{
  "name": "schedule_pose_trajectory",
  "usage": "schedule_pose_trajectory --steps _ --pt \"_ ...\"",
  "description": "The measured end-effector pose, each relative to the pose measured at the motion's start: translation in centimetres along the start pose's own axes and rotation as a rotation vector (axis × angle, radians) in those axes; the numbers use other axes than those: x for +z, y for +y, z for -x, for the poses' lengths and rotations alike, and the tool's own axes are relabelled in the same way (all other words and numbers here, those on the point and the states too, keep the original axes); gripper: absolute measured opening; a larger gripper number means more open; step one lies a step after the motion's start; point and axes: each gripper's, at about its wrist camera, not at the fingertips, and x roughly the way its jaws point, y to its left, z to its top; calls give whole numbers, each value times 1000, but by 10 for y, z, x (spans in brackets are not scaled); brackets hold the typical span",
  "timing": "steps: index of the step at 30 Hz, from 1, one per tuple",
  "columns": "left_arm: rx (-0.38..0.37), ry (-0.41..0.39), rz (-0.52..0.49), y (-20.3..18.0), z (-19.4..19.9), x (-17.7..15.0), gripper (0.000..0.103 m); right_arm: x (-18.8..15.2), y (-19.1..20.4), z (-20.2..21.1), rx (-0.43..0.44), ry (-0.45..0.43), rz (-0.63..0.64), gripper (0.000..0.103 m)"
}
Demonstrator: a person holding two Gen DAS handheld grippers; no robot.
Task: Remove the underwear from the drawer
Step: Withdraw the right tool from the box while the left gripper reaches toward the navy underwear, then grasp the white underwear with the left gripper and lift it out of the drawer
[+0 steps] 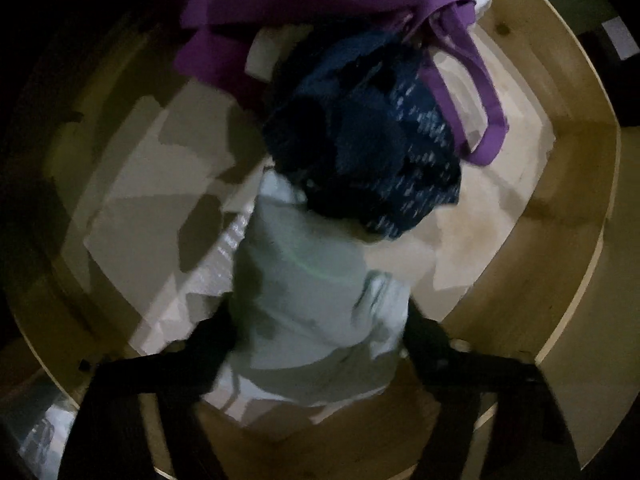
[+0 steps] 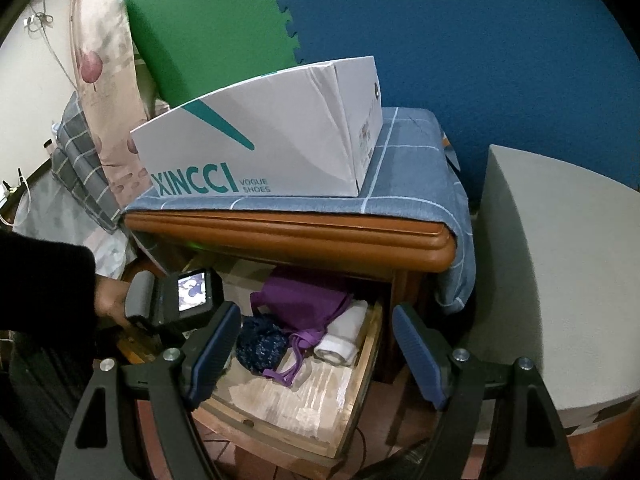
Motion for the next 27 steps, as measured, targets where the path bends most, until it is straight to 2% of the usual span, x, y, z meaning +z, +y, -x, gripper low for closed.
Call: schedule_pose_trajectory --steps 1,3,6,12,14,15,18,23,27 --pt "-4 -16 -14 3 2 -4 55 0 1 0 -2 0 4 80" --pt "-4 -12 -41 4 7 -13 46 -1 2 1 -3 0 12 80" --pt "-10 -51 -83 -2 33 -26 45 -3 3 1 -12 2 22 80" --pt "48 -230 -89 -3 115 -69 45 -3 4 -1 -27 11 31 80" --pt "58 -316 -60 -8 151 -85 45 -4 5 -2 -33 16 41 80" --pt "67 -343 -46 -16 165 -80 45 -4 6 -2 -38 19 50 80" --pt "122 -468 58 -33 206 -98 45 -6 10 -4 -56 29 70 80" --pt "135 -662 210 -49 256 -123 45 -7 13 -6 -102 36 87 80" --pt "135 -765 297 -66 279 -129 45 -7 10 -7 -147 42 81 80"
